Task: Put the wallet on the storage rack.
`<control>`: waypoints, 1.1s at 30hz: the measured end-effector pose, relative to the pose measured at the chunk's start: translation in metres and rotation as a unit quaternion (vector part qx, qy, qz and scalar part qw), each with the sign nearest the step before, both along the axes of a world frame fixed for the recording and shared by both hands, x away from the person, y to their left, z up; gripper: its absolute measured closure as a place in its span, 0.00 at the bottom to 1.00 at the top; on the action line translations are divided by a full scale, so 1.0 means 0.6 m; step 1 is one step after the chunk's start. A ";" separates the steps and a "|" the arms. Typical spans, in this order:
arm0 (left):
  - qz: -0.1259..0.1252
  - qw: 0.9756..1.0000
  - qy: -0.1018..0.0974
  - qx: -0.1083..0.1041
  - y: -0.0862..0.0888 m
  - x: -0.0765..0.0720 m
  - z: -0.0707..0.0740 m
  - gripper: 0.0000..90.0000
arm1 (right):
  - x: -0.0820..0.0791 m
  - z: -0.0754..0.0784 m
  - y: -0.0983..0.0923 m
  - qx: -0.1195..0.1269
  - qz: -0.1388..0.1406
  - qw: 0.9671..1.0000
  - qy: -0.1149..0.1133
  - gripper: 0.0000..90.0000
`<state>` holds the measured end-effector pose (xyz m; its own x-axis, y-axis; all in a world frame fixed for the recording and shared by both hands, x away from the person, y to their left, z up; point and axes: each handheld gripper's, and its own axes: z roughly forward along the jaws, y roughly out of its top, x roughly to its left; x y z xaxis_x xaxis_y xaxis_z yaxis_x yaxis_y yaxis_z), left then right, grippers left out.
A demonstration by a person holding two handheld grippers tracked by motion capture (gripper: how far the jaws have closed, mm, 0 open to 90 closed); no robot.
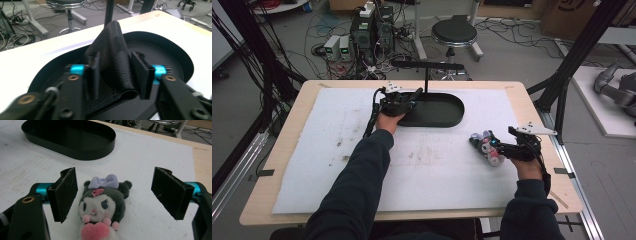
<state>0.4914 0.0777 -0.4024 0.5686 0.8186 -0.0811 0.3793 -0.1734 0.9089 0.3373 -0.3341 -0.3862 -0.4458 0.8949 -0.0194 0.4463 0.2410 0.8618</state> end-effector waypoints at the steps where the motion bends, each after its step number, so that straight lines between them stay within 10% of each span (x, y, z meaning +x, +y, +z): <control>1: 0.000 1.000 -0.002 0.000 0.000 0.000 0.000 0.74 | 0.000 0.000 0.000 0.000 0.000 1.000 0.000 0.24; 13: 0.018 1.000 -0.002 0.012 -0.021 -0.002 -0.012 0.76 | 0.001 -0.001 0.002 -0.002 0.000 1.000 0.002 0.24; 22: 0.004 0.999 0.034 -0.026 -0.033 0.011 -0.032 0.67 | 0.000 -0.001 0.002 -0.003 0.000 1.000 0.002 0.24; 27: -0.005 0.995 0.079 -0.064 -0.021 0.018 -0.040 0.52 | 0.000 -0.001 0.002 -0.002 0.001 1.000 0.002 0.24; 33: -0.010 0.995 0.053 -0.079 0.003 -0.001 -0.013 0.49 | 0.001 -0.002 0.003 -0.004 0.003 1.000 0.002 0.24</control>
<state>0.4906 0.0797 -0.4099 0.5664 0.7789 -0.2691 0.4726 -0.0395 0.8804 0.3379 -0.3321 -0.3874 -0.4504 0.8925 -0.0246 0.4487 0.2501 0.8580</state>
